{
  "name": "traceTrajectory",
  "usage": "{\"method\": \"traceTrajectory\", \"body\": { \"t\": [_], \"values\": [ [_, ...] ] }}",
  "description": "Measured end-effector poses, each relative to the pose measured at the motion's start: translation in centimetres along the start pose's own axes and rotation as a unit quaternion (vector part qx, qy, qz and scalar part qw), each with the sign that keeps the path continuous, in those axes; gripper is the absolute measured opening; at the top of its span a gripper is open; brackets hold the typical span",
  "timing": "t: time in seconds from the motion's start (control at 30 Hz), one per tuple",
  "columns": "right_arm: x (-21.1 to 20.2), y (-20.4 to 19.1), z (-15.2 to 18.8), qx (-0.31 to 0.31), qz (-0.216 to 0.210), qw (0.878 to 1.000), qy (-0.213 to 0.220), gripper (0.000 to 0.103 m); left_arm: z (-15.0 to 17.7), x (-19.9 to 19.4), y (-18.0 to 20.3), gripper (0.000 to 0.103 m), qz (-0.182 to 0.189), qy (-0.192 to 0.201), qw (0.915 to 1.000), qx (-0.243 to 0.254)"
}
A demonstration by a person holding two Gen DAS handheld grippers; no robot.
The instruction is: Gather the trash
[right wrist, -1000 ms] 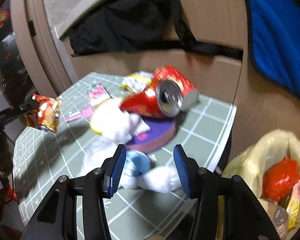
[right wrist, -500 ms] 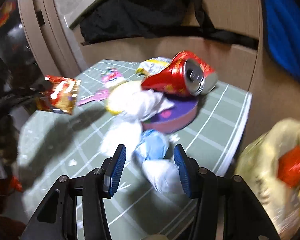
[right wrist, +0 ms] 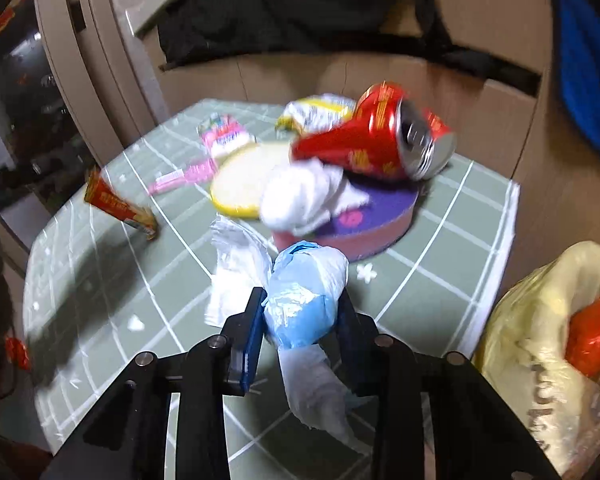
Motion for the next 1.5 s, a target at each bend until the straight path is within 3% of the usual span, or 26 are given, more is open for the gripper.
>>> {"method": "traceTrajectory", "body": {
  "t": [0.17,0.3,0.37,0.4,0.43,0.47,0.5,0.6,0.73,0.9,1.07,1.13,1.17,1.23,1.27,1.5],
  "values": [
    [-3.2,-0.2,-1.4,0.013,-0.014,0.999,0.034,0.03,-0.1,-0.2,0.7,0.012,-0.005,0.007,1.0,0.002],
    [-4.2,-0.8,-0.9,0.003,-0.009,0.999,0.04,0.03,-0.4,-1.1,-1.2,0.012,-0.023,0.02,0.9994,-0.014],
    [-4.3,-1.1,-0.5,0.001,-0.011,0.999,0.04,0.03,-0.3,-1.2,-2.4,0.016,-0.011,0.017,0.9994,-0.027],
    [-4.3,-1.3,-0.3,0.001,-0.015,0.999,0.04,0.03,-0.1,-1.1,-3.1,0.028,0.001,0.013,0.9993,-0.035],
    [-4.2,-1.5,-0.2,0.003,-0.021,0.999,0.04,0.03,0.2,-0.8,-3.7,0.054,0.009,0.008,0.9992,-0.039],
    [-4.1,-1.5,-0.1,0.005,-0.026,0.999,0.04,0.03,0.6,-0.6,-4.2,0.065,0.013,0.004,0.9991,-0.04],
    [-4.1,-1.5,0.0,0.007,-0.03,0.999,0.041,0.03,1.1,-0.1,-4.6,0.071,0.015,-0.004,0.9991,-0.039],
    [-3.6,-1.9,0.2,0.012,-0.039,0.998,0.04,0.03,3.1,2.1,-5.4,0.072,-0.008,-0.041,0.999,-0.017],
    [-2.8,-2.2,0.5,0.013,-0.041,0.999,0.029,0.03,5.5,6.2,-5.6,0.072,-0.041,-0.104,0.9935,0.025],
    [-2.8,-1.9,1.0,0.008,-0.026,0.999,0.024,0.03,5.6,8.0,-5.6,0.072,-0.057,-0.122,0.9899,0.045],
    [-2.6,-1.2,1.0,0.02,-0.018,0.999,0.021,0.031,6.0,8.8,-4.6,0.07,-0.104,-0.137,0.9798,0.102],
    [-2.6,-1.3,0.9,0.019,-0.018,0.999,0.024,0.031,5.9,8.6,-4.4,0.053,-0.098,-0.139,0.9804,0.1],
    [-2.7,-1.4,0.9,0.016,-0.016,0.999,0.026,0.031,5.9,8.4,-4.3,0.05,-0.099,-0.138,0.9805,0.099],
    [-2.9,-1.5,0.8,0.011,-0.012,0.999,0.028,0.031,5.9,8.0,-3.9,0.026,-0.078,-0.138,0.9839,0.082],
    [-3.1,-1.5,0.8,0.01,-0.012,0.999,0.03,0.031,5.8,7.8,-3.6,0.022,-0.074,-0.138,0.9846,0.077],
    [-6.0,-0.9,-0.7,0.008,-0.009,0.997,0.071,0.031,1.3,3.4,0.7,0.02,-0.056,-0.05,0.9937,0.083]
  ]
}}
Point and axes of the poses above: each gripper's, at about its wrist camera, not at the fingertips, and x roughly the way its jaws point, y to its right, z to its underside, the point moved 7 cm from there along x, roughly the way its jaws point
